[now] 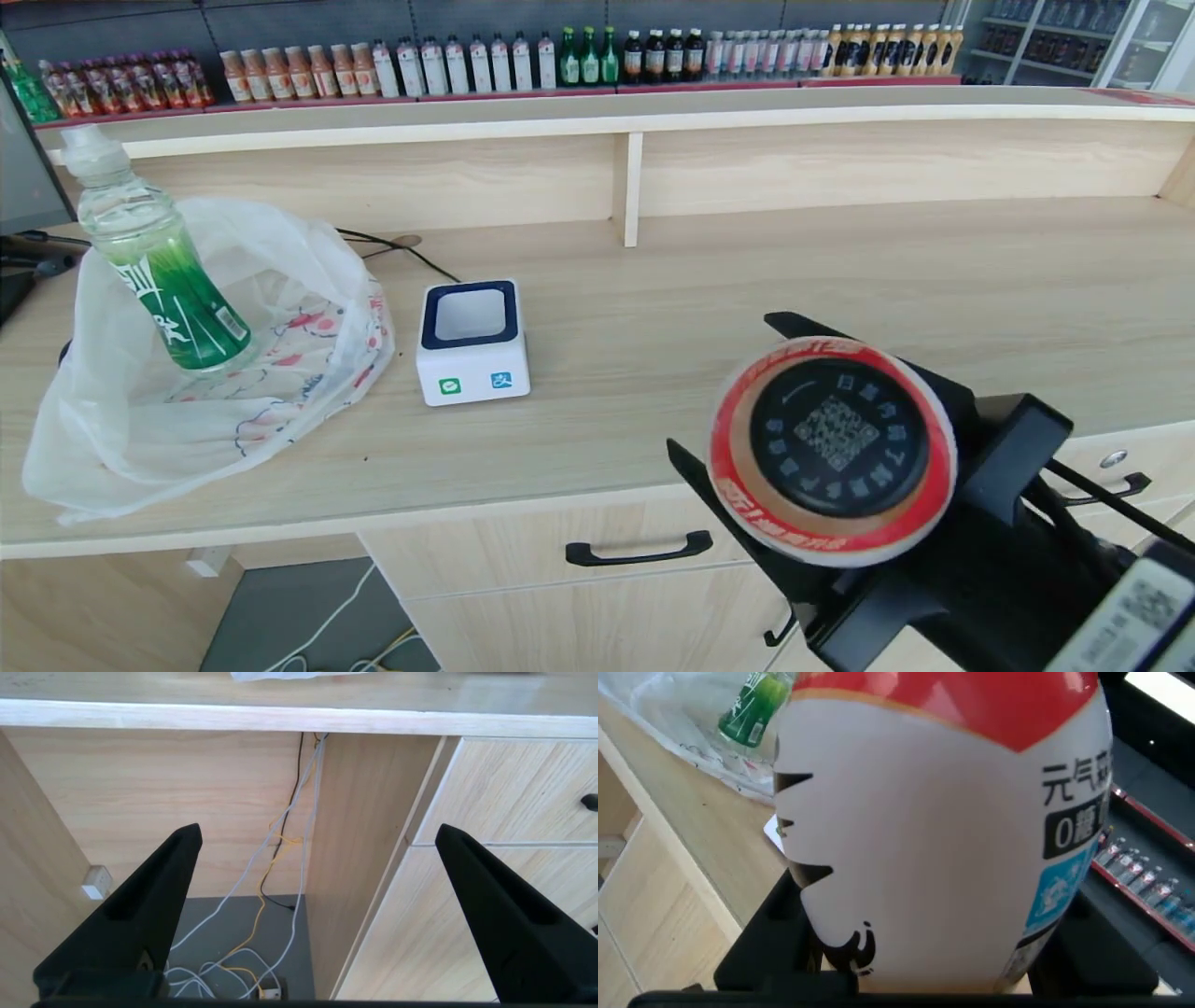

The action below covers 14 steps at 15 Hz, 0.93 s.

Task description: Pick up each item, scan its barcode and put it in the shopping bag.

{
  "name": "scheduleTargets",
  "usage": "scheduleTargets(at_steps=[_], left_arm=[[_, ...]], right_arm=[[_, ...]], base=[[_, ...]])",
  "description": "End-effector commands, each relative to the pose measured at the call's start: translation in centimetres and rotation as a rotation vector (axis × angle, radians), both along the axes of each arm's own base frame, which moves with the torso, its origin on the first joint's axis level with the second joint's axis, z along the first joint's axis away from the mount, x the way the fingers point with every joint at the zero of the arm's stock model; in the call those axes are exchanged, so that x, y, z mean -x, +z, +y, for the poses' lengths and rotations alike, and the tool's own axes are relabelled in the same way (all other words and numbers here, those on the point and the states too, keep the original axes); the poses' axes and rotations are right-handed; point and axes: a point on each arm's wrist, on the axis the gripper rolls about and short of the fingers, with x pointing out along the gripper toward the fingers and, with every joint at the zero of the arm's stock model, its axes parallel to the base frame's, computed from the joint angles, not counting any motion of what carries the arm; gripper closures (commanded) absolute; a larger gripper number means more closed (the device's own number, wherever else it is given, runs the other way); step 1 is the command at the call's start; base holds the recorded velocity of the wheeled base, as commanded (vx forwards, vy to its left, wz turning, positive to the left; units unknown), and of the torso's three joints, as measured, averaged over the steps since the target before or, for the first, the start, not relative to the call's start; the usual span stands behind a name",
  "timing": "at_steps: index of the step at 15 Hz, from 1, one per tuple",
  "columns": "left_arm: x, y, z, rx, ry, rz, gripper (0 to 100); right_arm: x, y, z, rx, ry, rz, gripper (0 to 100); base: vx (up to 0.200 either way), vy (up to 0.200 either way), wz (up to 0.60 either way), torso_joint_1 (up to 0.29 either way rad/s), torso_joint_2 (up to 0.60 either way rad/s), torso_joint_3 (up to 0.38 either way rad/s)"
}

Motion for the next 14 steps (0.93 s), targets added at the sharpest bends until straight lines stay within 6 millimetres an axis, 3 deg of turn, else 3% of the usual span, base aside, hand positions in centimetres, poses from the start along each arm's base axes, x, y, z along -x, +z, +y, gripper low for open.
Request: scheduleTargets(at_steps=[1,6,14], left_arm=[[0.0,0.0,0.0,0.000,0.001,-0.001,0],[0.0,0.0,0.0,0.000,0.001,-0.001,0],[0.0,0.0,0.0,0.000,0.001,-0.001,0]], right_arm=[[1.2,-0.9,1.1,0.061,0.054,-0.015,100],[2.5,-2.3,1.6,0.212,0.094,-0.149,100],[1.8,-0.4,2.3,0.277,0.211,-0.565,100]], base=[[0.000,0.000,0.00,0.000,0.00,0.000],[0.000,0.000,0.00,0.000,0.00,0.000],[0.000,0.000,0.00,0.000,0.00,0.000]])
